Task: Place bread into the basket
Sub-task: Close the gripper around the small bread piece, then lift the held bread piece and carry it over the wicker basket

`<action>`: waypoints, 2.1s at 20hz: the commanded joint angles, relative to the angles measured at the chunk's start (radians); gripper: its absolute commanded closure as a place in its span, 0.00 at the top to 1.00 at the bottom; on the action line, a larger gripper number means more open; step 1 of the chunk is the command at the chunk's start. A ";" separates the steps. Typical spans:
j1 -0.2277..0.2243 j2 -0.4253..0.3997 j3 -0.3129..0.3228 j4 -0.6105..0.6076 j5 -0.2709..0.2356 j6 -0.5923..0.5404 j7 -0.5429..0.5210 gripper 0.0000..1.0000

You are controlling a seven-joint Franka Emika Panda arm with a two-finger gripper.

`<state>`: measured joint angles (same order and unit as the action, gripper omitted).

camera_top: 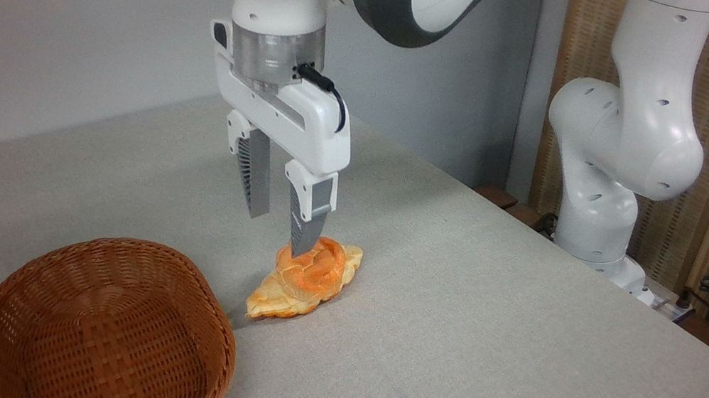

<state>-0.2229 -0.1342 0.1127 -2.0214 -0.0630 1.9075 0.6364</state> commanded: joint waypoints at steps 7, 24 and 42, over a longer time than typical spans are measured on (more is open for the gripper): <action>0.002 0.016 0.015 -0.097 0.015 0.016 0.106 1.00; -0.007 0.044 0.001 -0.086 0.014 0.042 0.123 0.36; -0.006 0.065 0.007 0.067 -0.032 0.180 0.115 0.41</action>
<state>-0.2277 -0.0957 0.1129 -1.9763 -0.0762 1.9988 0.7431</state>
